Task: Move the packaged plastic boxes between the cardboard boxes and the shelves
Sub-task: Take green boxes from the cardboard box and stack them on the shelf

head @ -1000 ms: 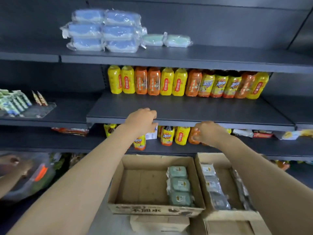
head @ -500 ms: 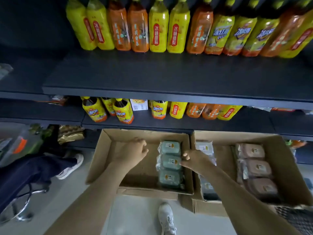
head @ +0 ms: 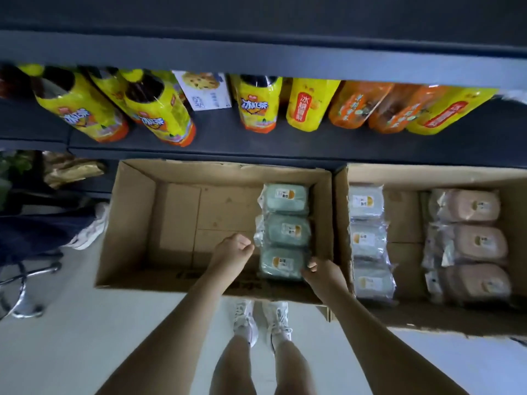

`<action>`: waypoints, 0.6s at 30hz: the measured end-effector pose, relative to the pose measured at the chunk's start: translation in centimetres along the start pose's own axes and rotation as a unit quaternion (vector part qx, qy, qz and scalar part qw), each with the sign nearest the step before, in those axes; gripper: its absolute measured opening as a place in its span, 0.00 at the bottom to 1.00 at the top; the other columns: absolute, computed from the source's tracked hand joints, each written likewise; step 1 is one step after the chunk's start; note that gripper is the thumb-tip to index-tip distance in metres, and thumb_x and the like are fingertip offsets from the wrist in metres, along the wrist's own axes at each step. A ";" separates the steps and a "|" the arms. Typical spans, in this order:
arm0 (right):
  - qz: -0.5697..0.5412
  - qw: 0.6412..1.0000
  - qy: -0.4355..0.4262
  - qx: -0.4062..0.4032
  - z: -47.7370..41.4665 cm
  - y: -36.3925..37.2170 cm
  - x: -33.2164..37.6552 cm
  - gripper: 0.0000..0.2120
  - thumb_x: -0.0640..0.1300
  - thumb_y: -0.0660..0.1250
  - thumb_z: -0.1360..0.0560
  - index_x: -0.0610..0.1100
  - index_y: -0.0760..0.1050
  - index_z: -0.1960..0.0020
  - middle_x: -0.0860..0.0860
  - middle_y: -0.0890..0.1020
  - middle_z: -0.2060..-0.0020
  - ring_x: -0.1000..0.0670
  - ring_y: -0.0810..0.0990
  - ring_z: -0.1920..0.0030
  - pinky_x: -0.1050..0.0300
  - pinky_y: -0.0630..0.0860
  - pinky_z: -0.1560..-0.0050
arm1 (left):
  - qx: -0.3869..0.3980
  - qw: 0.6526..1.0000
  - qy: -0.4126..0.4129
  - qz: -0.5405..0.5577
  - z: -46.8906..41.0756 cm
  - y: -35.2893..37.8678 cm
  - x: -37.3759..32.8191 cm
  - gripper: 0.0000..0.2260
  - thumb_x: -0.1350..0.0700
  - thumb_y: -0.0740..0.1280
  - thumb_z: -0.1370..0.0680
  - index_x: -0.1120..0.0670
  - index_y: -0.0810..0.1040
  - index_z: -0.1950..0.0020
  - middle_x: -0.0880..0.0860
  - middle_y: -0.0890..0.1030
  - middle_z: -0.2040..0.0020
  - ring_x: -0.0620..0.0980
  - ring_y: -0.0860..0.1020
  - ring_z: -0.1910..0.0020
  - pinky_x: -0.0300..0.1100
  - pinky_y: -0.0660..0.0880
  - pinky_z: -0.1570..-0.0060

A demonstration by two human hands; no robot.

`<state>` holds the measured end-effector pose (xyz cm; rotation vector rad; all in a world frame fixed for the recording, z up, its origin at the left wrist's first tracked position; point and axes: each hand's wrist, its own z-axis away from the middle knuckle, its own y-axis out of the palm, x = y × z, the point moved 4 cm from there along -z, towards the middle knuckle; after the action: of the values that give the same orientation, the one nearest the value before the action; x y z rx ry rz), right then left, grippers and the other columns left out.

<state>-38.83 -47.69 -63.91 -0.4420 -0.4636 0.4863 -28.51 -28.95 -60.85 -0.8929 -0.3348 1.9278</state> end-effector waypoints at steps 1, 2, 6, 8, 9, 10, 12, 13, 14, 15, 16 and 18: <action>-0.004 1.000 0.011 -0.003 -1.0 0.8 -0.5 0.14 0.49 0.63 0.23 0.44 0.75 0.41 0.46 0.82 0.51 0.46 0.80 0.53 0.56 0.75 0.55 | 0.007 1.000 -0.006 0.003 -1.2 1.1 0.3 0.12 0.53 0.62 0.20 0.57 0.77 0.41 0.52 0.81 0.43 0.49 0.77 0.43 0.35 0.69 0.50; -0.010 1.000 0.021 -0.002 -2.2 1.6 -0.9 0.14 0.49 0.63 0.23 0.43 0.75 0.40 0.45 0.82 0.50 0.45 0.80 0.51 0.54 0.76 0.53 | 0.011 1.000 -0.010 0.008 -2.3 2.2 0.6 0.12 0.53 0.62 0.20 0.58 0.77 0.41 0.52 0.81 0.43 0.49 0.77 0.43 0.35 0.69 0.49; -0.040 0.997 0.068 -0.004 -6.3 4.6 -2.1 0.20 0.51 0.65 0.24 0.40 0.72 0.37 0.43 0.80 0.45 0.43 0.79 0.45 0.52 0.76 0.45 | 0.011 0.999 -0.017 0.028 -6.4 5.6 1.8 0.12 0.55 0.63 0.21 0.60 0.78 0.42 0.55 0.81 0.44 0.51 0.78 0.44 0.41 0.73 0.45; -0.075 0.993 0.092 -0.012 -7.8 6.2 -2.6 0.25 0.53 0.68 0.25 0.39 0.70 0.35 0.44 0.78 0.41 0.43 0.77 0.41 0.54 0.73 0.42 | 0.004 0.999 -0.026 0.032 -8.1 6.6 2.4 0.11 0.55 0.63 0.21 0.60 0.79 0.45 0.55 0.82 0.47 0.53 0.79 0.48 0.41 0.72 0.53; -0.100 0.990 0.098 -0.014 -8.4 6.9 -2.8 0.25 0.53 0.69 0.26 0.39 0.71 0.35 0.44 0.78 0.41 0.43 0.77 0.40 0.56 0.72 0.42 | -0.002 0.999 -0.034 0.033 -8.9 7.0 2.8 0.10 0.56 0.62 0.21 0.60 0.79 0.46 0.55 0.82 0.49 0.53 0.78 0.52 0.40 0.70 0.57; -0.134 0.986 0.102 -0.015 -8.8 7.6 -3.1 0.25 0.51 0.71 0.27 0.39 0.71 0.36 0.45 0.79 0.41 0.43 0.77 0.39 0.57 0.71 0.43 | -0.010 0.998 -0.046 0.036 -9.6 7.3 3.2 0.10 0.56 0.62 0.21 0.60 0.79 0.47 0.55 0.81 0.50 0.52 0.77 0.54 0.40 0.67 0.59; -0.192 0.975 0.112 -0.023 -9.6 8.7 -3.9 0.26 0.49 0.74 0.30 0.40 0.73 0.36 0.44 0.80 0.42 0.43 0.77 0.40 0.57 0.72 0.43 | -0.022 0.997 -0.065 0.047 -11.1 7.7 4.2 0.11 0.53 0.63 0.21 0.59 0.78 0.46 0.55 0.80 0.49 0.52 0.76 0.53 0.39 0.66 0.58; -0.209 0.971 0.115 -0.024 -9.7 9.0 -4.3 0.27 0.48 0.75 0.31 0.41 0.73 0.36 0.44 0.80 0.42 0.44 0.78 0.40 0.57 0.72 0.43 | -0.022 0.996 -0.071 0.056 -11.8 8.0 4.6 0.12 0.52 0.63 0.21 0.59 0.78 0.46 0.54 0.80 0.50 0.53 0.77 0.52 0.39 0.66 0.59; -0.220 0.968 0.117 -0.023 -9.9 9.0 -4.6 0.27 0.48 0.75 0.31 0.41 0.73 0.36 0.45 0.80 0.43 0.44 0.78 0.41 0.57 0.72 0.42 | -0.014 0.994 -0.077 0.070 -12.5 8.3 5.1 0.13 0.50 0.64 0.22 0.59 0.78 0.46 0.54 0.80 0.51 0.53 0.77 0.52 0.39 0.66 0.60; -0.232 0.965 0.119 -0.023 -10.0 9.0 -4.9 0.27 0.48 0.76 0.32 0.41 0.74 0.37 0.46 0.81 0.44 0.45 0.78 0.42 0.55 0.73 0.42 | -0.006 0.994 -0.078 0.082 -13.1 8.7 5.2 0.14 0.49 0.65 0.23 0.59 0.77 0.48 0.54 0.80 0.53 0.53 0.77 0.53 0.40 0.66 0.62; -0.240 0.963 0.121 -0.025 -10.0 9.0 -5.1 0.27 0.48 0.76 0.33 0.41 0.75 0.37 0.46 0.81 0.45 0.45 0.79 0.43 0.54 0.74 0.41 | 0.002 0.993 -0.078 0.094 -13.4 8.9 5.2 0.15 0.48 0.66 0.24 0.60 0.76 0.50 0.53 0.80 0.56 0.53 0.77 0.55 0.40 0.65 0.65; -0.244 0.961 0.126 -0.023 -9.7 8.9 -5.4 0.28 0.51 0.77 0.34 0.42 0.75 0.38 0.46 0.82 0.46 0.45 0.80 0.44 0.53 0.75 0.42 | 0.017 0.990 -0.071 0.120 -13.9 9.4 4.7 0.17 0.46 0.68 0.26 0.60 0.75 0.50 0.53 0.80 0.56 0.53 0.78 0.57 0.40 0.67 0.67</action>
<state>-41.08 -46.28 -77.88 -0.4105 -0.3213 -0.0591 -26.10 -31.52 -77.92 -0.8046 -0.2862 2.2185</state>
